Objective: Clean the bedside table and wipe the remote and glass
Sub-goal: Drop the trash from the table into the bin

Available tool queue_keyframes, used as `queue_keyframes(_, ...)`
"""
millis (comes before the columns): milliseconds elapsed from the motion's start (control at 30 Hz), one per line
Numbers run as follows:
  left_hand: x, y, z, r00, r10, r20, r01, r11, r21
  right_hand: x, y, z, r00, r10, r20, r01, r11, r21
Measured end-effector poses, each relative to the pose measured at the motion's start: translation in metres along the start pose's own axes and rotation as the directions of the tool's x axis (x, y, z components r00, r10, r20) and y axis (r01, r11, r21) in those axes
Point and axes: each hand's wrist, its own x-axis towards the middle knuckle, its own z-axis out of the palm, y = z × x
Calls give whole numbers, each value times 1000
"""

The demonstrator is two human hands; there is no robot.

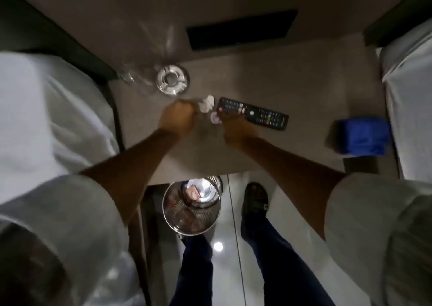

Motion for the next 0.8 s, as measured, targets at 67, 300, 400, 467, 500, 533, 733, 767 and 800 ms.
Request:
queue_keyframes(67,22,-2,11,997,72,-18,-72,997,-16,16,4,15,1000,-31,4,31,998,-53)
queue_keyframes(300,54,-3,37,969,220,112,-219,975,-22,27,15,41,989,-102,-111,90,990,-110)
queue_keyframes(400,43,-9,51,974,182,137,-176,983,-51,20,12,45,987,-123,-101,105,980,-168)
queue_keyframes(467,25,-14,61,977,131,171,-126,991,-35,11,10,51,989,-117,-93,103,984,-144)
queue_keyframes(500,15,-17,67,975,115,188,-111,993,-33,6,9,54,990,-105,-93,94,989,-114)
queue_keyframes(533,2,-22,73,977,100,189,-93,995,-43,1,7,57,993,-87,-85,80,994,-80)
queue_keyframes(733,-101,-36,119,982,-13,187,52,977,-205,-57,-13,98,992,-113,50,118,987,-112)
queue_keyframes(767,-119,-37,127,986,-1,166,40,972,-233,-69,-17,108,990,-129,54,135,982,-130)
queue_keyframes(800,-136,-39,135,989,-12,148,51,962,-268,-81,-22,118,989,-135,60,142,982,-128)
